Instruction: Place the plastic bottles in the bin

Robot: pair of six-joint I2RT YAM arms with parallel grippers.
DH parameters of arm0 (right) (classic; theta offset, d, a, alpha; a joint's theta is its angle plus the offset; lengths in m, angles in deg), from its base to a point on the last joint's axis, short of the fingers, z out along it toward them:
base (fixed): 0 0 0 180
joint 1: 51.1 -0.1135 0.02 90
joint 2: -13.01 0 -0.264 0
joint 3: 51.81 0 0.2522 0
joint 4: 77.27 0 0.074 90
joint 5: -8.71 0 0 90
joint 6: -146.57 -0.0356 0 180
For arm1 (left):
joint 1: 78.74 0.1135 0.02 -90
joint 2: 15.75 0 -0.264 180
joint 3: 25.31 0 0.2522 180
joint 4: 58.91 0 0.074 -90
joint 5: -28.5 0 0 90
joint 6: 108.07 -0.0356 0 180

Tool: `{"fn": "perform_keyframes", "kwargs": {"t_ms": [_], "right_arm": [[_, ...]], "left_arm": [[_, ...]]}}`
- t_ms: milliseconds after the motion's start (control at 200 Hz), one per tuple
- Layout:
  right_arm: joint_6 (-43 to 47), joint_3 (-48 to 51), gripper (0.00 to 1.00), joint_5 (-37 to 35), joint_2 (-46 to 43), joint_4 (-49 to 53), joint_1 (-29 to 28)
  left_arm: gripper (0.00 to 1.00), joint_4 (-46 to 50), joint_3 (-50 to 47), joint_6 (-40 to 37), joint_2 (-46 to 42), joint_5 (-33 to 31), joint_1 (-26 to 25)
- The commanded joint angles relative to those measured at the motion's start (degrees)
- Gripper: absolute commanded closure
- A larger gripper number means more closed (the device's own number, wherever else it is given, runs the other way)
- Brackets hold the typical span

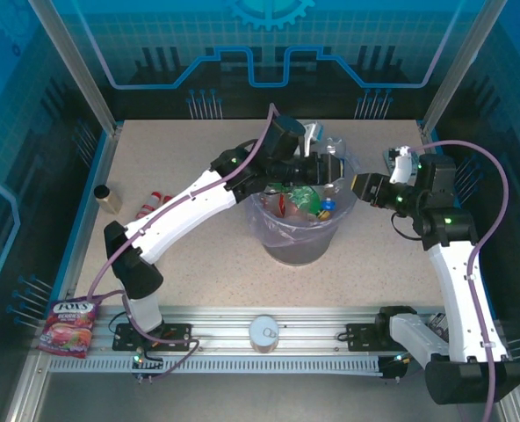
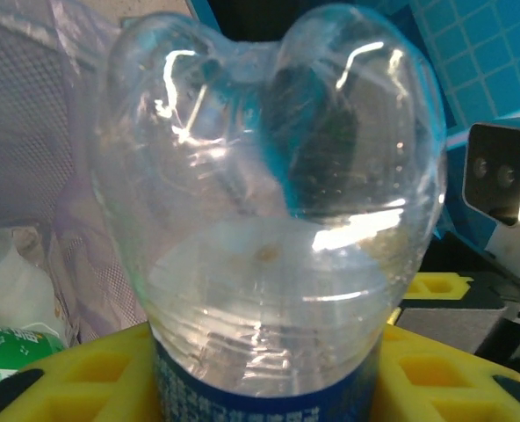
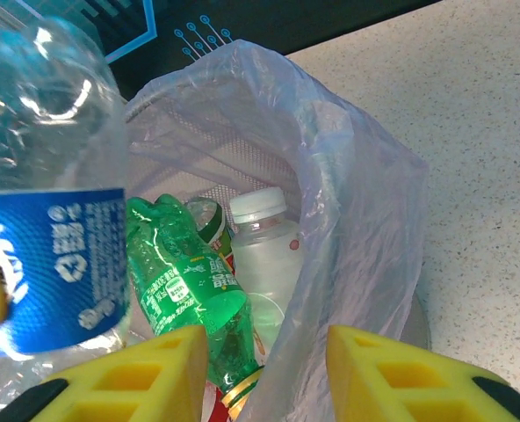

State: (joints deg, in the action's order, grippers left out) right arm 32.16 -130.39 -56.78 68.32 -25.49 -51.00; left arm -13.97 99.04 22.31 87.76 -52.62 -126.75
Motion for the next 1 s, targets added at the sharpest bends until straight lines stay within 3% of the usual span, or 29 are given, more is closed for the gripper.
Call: {"fn": "perform_keyframes", "kwargs": {"t_ms": [0, 95, 410, 670, 996], "right_arm": [[-0.2, 0.39, 0.58, 1.13, 0.1, -1.45, 0.73], [0.01, 0.2, 0.58, 0.98, 0.06, -1.37, 0.76], [0.01, 0.3, 0.58, 0.98, 0.06, -1.11, 0.76], [0.19, -0.05, 0.58, 1.24, 0.02, -0.88, 0.76], [0.82, -0.27, 0.58, 1.28, 0.24, -0.75, 0.76]], "left_arm": [[0.44, -1.62, -1.78, 1.0, 0.29, 0.48, -0.38], [0.34, -2.43, -2.48, 1.24, 0.36, 0.43, -0.36], [0.21, -2.7, -1.95, 0.5, 0.12, 0.33, -0.33], [0.2, -0.8, -0.33, -3.28, -3.11, -2.92, 0.58], [0.19, 7.39, -3.93, -8.7, -13.48, -6.71, 8.12]]}}
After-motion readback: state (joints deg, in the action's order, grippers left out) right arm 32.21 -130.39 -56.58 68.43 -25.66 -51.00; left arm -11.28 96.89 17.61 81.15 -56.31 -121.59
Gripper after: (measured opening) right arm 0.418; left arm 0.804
